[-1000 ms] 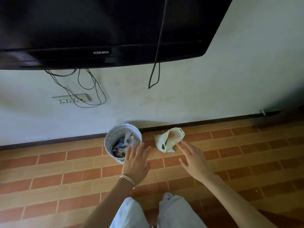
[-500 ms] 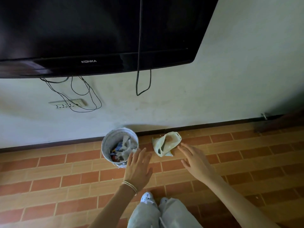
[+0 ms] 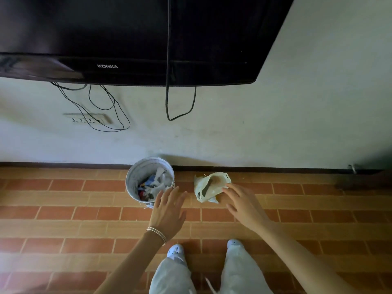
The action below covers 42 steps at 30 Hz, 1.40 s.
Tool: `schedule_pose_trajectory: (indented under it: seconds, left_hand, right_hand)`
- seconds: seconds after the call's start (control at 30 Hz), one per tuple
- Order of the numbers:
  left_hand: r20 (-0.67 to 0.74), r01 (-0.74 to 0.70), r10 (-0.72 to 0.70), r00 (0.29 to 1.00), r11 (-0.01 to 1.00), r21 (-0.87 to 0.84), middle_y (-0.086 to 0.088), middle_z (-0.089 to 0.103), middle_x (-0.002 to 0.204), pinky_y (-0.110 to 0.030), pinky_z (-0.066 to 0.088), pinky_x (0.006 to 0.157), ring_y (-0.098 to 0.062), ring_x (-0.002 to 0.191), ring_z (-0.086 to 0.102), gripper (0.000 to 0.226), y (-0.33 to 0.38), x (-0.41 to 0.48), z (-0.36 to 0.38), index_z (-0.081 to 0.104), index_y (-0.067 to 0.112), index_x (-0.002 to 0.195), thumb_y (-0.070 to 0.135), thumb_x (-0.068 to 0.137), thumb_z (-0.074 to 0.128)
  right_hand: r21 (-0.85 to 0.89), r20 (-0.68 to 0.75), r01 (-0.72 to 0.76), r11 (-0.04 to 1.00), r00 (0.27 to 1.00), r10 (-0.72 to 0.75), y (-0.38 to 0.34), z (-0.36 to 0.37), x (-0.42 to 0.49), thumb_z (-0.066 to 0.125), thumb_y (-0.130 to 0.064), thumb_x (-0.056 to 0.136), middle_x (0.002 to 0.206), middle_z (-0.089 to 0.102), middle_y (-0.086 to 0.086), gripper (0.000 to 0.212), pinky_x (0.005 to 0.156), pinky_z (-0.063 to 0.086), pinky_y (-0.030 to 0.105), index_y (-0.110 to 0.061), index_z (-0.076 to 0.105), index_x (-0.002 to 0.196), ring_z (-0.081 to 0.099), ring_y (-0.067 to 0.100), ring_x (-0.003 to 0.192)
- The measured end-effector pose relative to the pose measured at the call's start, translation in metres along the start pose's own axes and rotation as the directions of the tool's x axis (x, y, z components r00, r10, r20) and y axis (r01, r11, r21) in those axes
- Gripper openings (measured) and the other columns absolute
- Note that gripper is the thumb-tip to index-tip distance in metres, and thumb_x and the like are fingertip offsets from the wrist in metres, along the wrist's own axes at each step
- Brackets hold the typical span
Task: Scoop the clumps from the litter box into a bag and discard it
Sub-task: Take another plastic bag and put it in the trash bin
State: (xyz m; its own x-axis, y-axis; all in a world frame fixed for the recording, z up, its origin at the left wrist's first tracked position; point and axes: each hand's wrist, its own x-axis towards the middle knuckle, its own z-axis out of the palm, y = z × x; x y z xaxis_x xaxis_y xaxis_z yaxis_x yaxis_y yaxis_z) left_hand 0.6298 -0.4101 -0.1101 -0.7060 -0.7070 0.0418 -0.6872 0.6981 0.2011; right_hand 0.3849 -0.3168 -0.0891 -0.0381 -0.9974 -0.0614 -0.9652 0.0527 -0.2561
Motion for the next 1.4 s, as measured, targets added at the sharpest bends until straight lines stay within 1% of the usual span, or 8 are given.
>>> schedule_pose_trajectory:
  seconds: [0.13, 0.27, 0.37, 0.53, 0.63, 0.7, 1.2, 1.4]
  left_hand:
    - [-0.018, 0.106, -0.106, 0.994, 0.994, 0.028, -0.010, 0.060, 0.120, -0.050, 0.046, 0.094, -0.031, 0.108, 0.058, 0.058, 0.041, 0.008, 0.012, 0.058, 0.021, 0.117, 0.033, 0.064, 0.077]
    - [-0.025, 0.280, -0.279, 0.960, 0.960, 0.004, -0.010, 0.059, 0.119, -0.049, 0.045, 0.095, -0.032, 0.112, 0.055, 0.059, 0.086, 0.019, 0.027, 0.053, 0.021, 0.121, 0.031, 0.066, 0.074]
    - [-0.022, 0.377, -0.378, 0.926, 0.926, -0.030, -0.012, 0.059, 0.120, -0.052, 0.046, 0.091, -0.035, 0.111, 0.055, 0.060, 0.112, 0.023, 0.037, 0.053, 0.020, 0.122, 0.028, 0.066, 0.073]
    - [0.004, 0.431, -0.431, 0.902, 0.902, 0.021, -0.013, 0.061, 0.117, -0.051, 0.047, 0.091, -0.035, 0.108, 0.058, 0.045, 0.144, 0.033, 0.057, 0.061, 0.016, 0.116, 0.036, 0.078, 0.049]
    - [0.063, 0.441, -0.443, 0.894, 0.897, 0.037, -0.013, 0.062, 0.117, -0.052, 0.047, 0.090, -0.035, 0.106, 0.059, 0.051, 0.147, 0.044, 0.080, 0.062, 0.015, 0.117, 0.032, 0.070, 0.072]
    - [0.095, 0.438, -0.440, 0.893, 0.898, 0.043, -0.013, 0.062, 0.117, -0.052, 0.047, 0.090, -0.035, 0.106, 0.060, 0.057, 0.146, 0.053, 0.099, 0.062, 0.016, 0.117, 0.031, 0.064, 0.077]
    - [0.139, 0.399, -0.398, 0.907, 0.917, 0.015, -0.014, 0.060, 0.120, -0.051, 0.047, 0.092, -0.036, 0.110, 0.057, 0.063, 0.086, 0.104, 0.361, 0.060, 0.014, 0.121, 0.028, 0.063, 0.078]
    - [0.083, 0.369, -0.367, 0.926, 0.929, -0.004, -0.015, 0.060, 0.122, -0.051, 0.045, 0.094, -0.036, 0.112, 0.056, 0.062, 0.078, 0.086, 0.418, 0.059, 0.012, 0.123, 0.028, 0.065, 0.076]
  right_hand:
    - [0.011, 0.070, 0.113, 0.994, 0.991, -0.114, 0.037, -0.003, 0.004, 0.068, -0.021, 0.082, 0.134, 0.051, 0.000, 0.048, 0.100, 0.040, 0.037, -0.017, 0.053, 0.128, 0.050, 0.018, 0.122]
    - [0.027, 0.129, 0.227, 0.974, 0.965, -0.228, 0.082, -0.007, 0.008, 0.066, -0.020, 0.084, 0.134, 0.051, 0.000, 0.047, 0.098, 0.040, 0.036, -0.017, 0.053, 0.129, 0.051, 0.019, 0.121]
    - [0.045, 0.200, 0.275, 0.960, 0.939, -0.278, 0.115, -0.007, 0.008, 0.056, -0.024, 0.091, 0.139, 0.044, -0.005, 0.046, 0.102, 0.033, 0.029, -0.021, 0.044, 0.136, 0.043, 0.013, 0.126]
    - [0.045, 0.300, 0.324, 0.945, 0.898, -0.323, 0.151, 0.011, 0.018, 0.053, -0.026, 0.092, 0.142, 0.040, -0.007, 0.048, 0.102, 0.029, 0.024, -0.023, 0.041, 0.138, 0.038, 0.009, 0.130]
    - [0.034, 0.344, 0.320, 0.947, 0.886, -0.312, 0.161, 0.031, 0.031, 0.053, -0.025, 0.092, 0.141, 0.040, -0.007, 0.047, 0.101, 0.031, 0.027, -0.023, 0.042, 0.138, 0.037, 0.011, 0.130]
    - [0.043, 0.357, 0.312, 0.949, 0.883, -0.306, 0.166, 0.048, 0.040, 0.054, -0.023, 0.092, 0.140, 0.043, -0.004, 0.046, 0.099, 0.034, 0.030, -0.022, 0.043, 0.137, 0.040, 0.014, 0.129]
    - [-0.005, 0.347, 0.249, 0.968, 0.909, -0.232, 0.227, 0.288, 0.109, 0.054, -0.025, 0.092, 0.136, 0.046, -0.008, 0.045, 0.100, 0.030, 0.026, -0.023, 0.043, 0.136, 0.040, 0.011, 0.127]
    - [-0.063, 0.341, 0.251, 0.966, 0.915, -0.215, 0.234, 0.375, 0.126, 0.057, -0.027, 0.090, 0.138, 0.045, -0.009, 0.050, 0.103, 0.028, 0.030, -0.025, 0.040, 0.137, 0.038, 0.013, 0.128]
